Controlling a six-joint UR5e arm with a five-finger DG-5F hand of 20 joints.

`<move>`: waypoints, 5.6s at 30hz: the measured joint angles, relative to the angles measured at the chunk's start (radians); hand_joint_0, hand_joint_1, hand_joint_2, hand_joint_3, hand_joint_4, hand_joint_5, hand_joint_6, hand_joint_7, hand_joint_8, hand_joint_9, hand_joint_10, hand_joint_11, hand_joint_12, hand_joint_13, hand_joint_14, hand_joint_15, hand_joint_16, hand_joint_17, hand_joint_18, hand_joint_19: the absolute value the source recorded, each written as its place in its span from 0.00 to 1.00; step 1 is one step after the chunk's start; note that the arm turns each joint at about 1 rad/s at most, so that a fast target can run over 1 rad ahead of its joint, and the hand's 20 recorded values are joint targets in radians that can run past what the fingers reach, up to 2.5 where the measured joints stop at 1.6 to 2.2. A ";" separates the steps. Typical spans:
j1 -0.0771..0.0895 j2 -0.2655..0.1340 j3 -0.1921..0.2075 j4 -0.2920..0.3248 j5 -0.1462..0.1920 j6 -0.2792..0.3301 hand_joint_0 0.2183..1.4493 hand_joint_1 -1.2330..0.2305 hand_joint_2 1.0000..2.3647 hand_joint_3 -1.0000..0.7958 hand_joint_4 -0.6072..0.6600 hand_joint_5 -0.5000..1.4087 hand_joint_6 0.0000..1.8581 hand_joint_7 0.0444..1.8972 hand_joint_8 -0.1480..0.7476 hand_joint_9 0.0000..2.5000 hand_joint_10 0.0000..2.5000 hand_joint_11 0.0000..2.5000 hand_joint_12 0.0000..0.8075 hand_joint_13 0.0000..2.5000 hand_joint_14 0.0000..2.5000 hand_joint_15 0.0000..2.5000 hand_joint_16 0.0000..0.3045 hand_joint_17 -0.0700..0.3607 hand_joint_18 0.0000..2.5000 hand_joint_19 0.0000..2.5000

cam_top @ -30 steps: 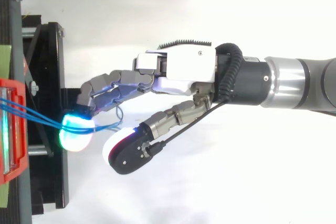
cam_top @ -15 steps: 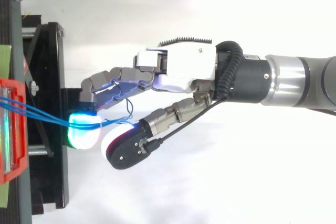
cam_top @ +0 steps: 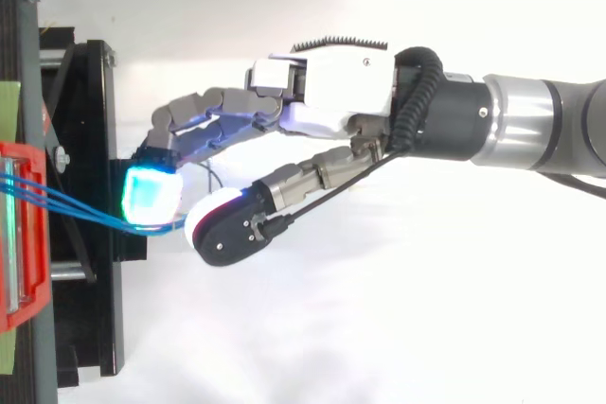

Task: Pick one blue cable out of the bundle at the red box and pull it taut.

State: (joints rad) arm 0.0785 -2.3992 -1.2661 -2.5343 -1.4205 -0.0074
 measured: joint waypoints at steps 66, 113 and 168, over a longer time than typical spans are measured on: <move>0.027 -0.060 -0.039 0.263 -0.004 -0.039 0.30 0.38 0.00 0.29 0.74 0.20 0.27 0.55 0.53 0.22 0.00 0.06 0.45 0.17 0.00 0.07 0.17 0.44 0.16 0.12; 0.047 -0.101 -0.014 0.353 -0.012 -0.038 0.30 0.38 0.00 0.29 0.77 0.20 0.27 0.51 0.53 0.22 0.00 0.06 0.45 0.17 0.00 0.07 0.17 0.44 0.16 0.12; 0.038 -0.179 0.009 0.459 -0.016 0.043 0.30 0.37 0.00 0.29 0.77 0.20 0.27 0.50 0.53 0.22 0.00 0.05 0.45 0.17 0.00 0.07 0.17 0.44 0.16 0.12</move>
State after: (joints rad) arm 0.1162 -2.5785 -1.2569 -2.0757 -1.4369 0.0355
